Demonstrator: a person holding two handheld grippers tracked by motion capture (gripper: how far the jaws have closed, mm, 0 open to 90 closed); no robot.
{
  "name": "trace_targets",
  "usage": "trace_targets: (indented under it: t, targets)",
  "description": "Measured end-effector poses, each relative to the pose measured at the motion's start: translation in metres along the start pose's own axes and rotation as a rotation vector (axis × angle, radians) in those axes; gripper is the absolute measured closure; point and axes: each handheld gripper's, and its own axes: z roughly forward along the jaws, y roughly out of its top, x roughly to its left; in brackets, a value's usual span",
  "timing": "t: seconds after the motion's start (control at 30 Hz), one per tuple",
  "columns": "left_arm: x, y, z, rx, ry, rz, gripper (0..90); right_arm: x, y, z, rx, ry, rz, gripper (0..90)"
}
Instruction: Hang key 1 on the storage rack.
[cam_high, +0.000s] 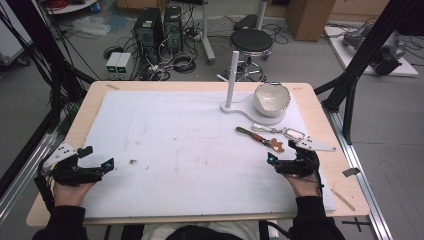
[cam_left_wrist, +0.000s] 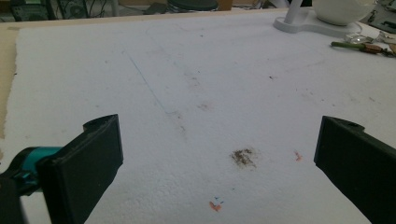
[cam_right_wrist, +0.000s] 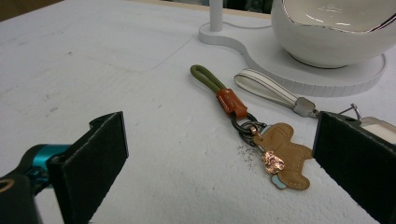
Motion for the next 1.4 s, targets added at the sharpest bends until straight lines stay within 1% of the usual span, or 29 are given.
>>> trace_targets:
  t: [0.17,0.2,0.27,0.33,0.5,0.7,0.73,0.77,0.8,0.87,0.9,0.93,0.97,1.0,1.1,1.17,1.2,1.23,1.27,1.33,1.4]
  targets:
    - [0.0,0.0,0.0,0.0,-0.005,-0.004,1.7,0.0,0.0,0.001,0.014,0.001,0.001,2.5]
    - [0.0,0.0,0.0,0.0,-0.005,-0.004,1.7,0.0,0.0,0.002,0.011,0.001,-0.006,2.5]
    - [0.0,0.0,0.0,0.002,-0.008,-0.003,1.7,0.0,0.0,0.002,0.013,0.002,-0.003,2.5]
    - [0.0,0.0,0.0,0.002,-0.006,-0.003,1.7,0.0,0.0,0.002,0.019,0.002,0.004,2.5]
    - [0.0,0.0,0.0,0.001,-0.005,-0.005,1.7,0.0,-0.001,0.004,0.03,0.004,-0.007,2.5]
    - [0.0,-0.001,-0.002,-0.003,0.004,-0.007,1.7,0.0,0.0,0.009,0.058,0.012,-0.012,2.6]
    - [0.0,-0.001,-0.002,-0.003,0.005,-0.006,1.7,-0.001,0.002,0.01,0.061,0.014,-0.006,2.6]
    - [0.0,-0.001,-0.003,-0.003,0.007,0.002,1.7,0.0,0.005,0.012,0.067,0.025,0.002,2.6]
    - [-0.001,-0.001,-0.003,-0.001,0.016,0.013,1.7,0.0,0.005,0.012,0.067,0.025,0.002,2.6]
    - [-0.002,-0.001,-0.002,0.011,0.017,0.022,1.7,0.002,0.01,0.016,0.081,0.022,-0.027,2.6]
    - [-0.002,-0.002,-0.002,0.017,0.019,0.025,1.7,0.004,0.016,0.021,0.1,0.03,-0.041,2.6]
    - [-0.003,-0.002,-0.002,0.022,0.023,0.031,1.7,0.004,0.016,0.021,0.1,0.03,-0.041,2.6]
    - [-0.004,-0.002,-0.002,0.018,0.035,0.035,1.7,0.005,0.022,0.025,0.107,0.03,-0.055,2.6]
    - [-0.004,-0.002,-0.003,0.013,0.038,0.039,1.7,0.005,0.022,0.025,0.107,0.03,-0.055,2.6]
    - [-0.003,-0.002,-0.003,0.009,0.041,0.032,1.7,0.005,0.028,0.03,0.106,0.037,-0.063,2.6]
    - [-0.003,-0.002,-0.003,0.015,0.044,0.037,1.7,0.005,0.033,0.036,0.118,0.041,-0.066,2.6]
    - [-0.003,-0.002,-0.003,0.015,0.044,0.037,1.7,0.005,0.033,0.036,0.118,0.041,-0.066,2.6]
    - [-0.003,-0.002,-0.003,0.012,0.045,0.039,1.7,0.006,0.034,0.038,0.124,0.046,-0.064,2.6]
    - [-0.004,-0.002,-0.003,0.009,0.047,0.039,1.7,0.005,0.036,0.039,0.128,0.048,-0.072,2.6]
    - [-0.004,-0.002,-0.004,0.006,0.047,0.041,1.7,0.005,0.039,0.042,0.127,0.054,-0.072,2.7]
    - [-0.004,-0.002,-0.004,0.005,0.045,0.041,1.7,0.003,0.041,0.045,0.13,0.063,-0.059,2.7]
